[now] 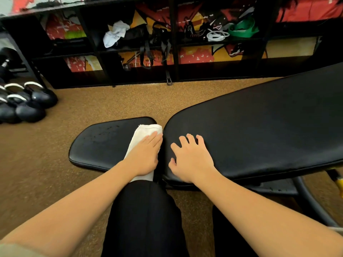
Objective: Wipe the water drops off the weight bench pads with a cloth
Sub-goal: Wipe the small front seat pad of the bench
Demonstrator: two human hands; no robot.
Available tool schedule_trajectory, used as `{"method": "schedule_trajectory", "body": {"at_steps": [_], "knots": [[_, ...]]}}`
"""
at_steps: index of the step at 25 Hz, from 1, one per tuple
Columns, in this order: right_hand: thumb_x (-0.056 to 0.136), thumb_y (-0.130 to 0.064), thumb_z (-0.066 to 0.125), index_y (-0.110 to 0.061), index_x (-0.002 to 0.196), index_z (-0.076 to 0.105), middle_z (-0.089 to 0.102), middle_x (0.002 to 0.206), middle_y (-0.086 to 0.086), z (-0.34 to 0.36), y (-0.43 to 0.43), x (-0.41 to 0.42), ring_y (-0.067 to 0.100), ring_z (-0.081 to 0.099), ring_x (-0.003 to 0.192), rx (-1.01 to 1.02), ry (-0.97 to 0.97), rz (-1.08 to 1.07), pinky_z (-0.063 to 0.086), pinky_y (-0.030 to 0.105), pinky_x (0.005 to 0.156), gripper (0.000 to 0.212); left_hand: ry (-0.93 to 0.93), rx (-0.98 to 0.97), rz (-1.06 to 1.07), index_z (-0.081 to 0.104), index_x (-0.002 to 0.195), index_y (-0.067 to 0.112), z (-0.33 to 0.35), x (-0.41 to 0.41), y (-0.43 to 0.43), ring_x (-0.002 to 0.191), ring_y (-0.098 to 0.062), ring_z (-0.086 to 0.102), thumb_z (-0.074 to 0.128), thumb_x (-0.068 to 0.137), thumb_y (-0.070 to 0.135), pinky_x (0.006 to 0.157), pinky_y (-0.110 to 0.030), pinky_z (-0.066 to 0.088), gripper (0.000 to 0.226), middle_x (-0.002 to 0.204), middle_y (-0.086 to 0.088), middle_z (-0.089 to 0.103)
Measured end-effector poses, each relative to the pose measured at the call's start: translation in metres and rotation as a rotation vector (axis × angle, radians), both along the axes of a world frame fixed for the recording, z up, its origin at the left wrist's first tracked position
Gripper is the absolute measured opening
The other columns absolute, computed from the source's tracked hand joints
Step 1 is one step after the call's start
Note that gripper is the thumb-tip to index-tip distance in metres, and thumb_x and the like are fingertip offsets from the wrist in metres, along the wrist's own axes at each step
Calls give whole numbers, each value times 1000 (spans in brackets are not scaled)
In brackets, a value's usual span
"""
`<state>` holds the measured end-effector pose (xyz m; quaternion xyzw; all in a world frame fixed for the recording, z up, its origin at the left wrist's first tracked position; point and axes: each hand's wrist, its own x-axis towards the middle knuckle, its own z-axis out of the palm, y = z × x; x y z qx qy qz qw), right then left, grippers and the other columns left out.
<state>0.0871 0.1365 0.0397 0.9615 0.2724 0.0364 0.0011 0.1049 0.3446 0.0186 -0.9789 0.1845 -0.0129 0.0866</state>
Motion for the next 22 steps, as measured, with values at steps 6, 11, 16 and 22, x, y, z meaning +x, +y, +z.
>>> {"method": "schedule_trajectory", "body": {"at_steps": [6,11,16,22], "knots": [[97,-49,36,-20,136,52,48,147,16,2,-1,0,38,35,142,-10,9,-1,23,58,117,51,60,100,-124,67,129,-6,-16,-23,13,134,-36,50,43,93,25,110,-46,49,53,139,-17,61],[98,-49,37,-19,135,53,49,146,15,2,0,0,38,36,142,-11,8,-2,23,58,117,50,-9,226,-267,82,103,4,-28,-30,26,126,-33,52,39,92,23,100,-45,57,49,125,-16,73],[98,-48,35,-20,139,50,47,148,15,0,0,0,38,33,143,-26,14,-8,21,58,118,52,-110,-198,-154,46,157,17,-33,-97,52,149,-26,36,33,113,32,129,-29,11,48,160,-7,46],[98,-48,35,-20,141,50,46,150,16,-1,0,1,39,34,143,-43,8,2,22,59,118,53,-110,-584,476,14,167,10,-43,-132,81,160,-13,-3,27,113,38,126,-18,-6,63,170,5,6]]}}
